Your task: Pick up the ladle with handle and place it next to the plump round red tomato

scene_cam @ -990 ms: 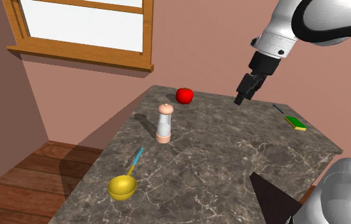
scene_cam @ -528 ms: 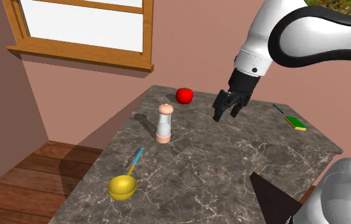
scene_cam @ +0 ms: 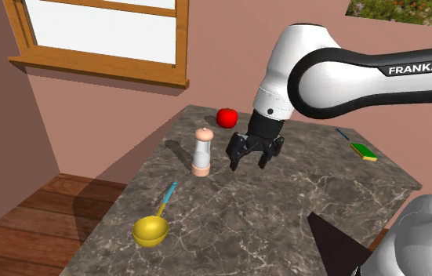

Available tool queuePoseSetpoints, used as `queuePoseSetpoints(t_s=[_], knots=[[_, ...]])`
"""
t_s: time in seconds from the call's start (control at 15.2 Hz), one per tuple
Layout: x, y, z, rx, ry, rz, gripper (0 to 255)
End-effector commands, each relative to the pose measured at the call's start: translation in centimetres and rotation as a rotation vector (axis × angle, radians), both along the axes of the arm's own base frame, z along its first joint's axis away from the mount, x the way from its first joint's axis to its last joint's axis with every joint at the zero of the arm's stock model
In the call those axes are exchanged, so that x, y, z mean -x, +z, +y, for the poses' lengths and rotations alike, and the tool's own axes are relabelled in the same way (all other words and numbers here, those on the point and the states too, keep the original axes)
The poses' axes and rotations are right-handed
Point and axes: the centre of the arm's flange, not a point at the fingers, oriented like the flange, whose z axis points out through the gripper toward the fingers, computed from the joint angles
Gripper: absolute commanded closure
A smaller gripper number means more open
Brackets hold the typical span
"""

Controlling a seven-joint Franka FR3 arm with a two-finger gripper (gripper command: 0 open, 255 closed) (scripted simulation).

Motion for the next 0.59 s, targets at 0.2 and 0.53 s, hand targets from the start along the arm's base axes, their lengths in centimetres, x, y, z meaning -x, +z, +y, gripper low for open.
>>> queuePoseSetpoints(t_s=[0.2,0.53], knots=[[-2.4,-3.2,5.3,-0.032,-0.135,0.026,0],[-5.5,-6.5,10.0,-0.061,-0.265,0.052,0]])
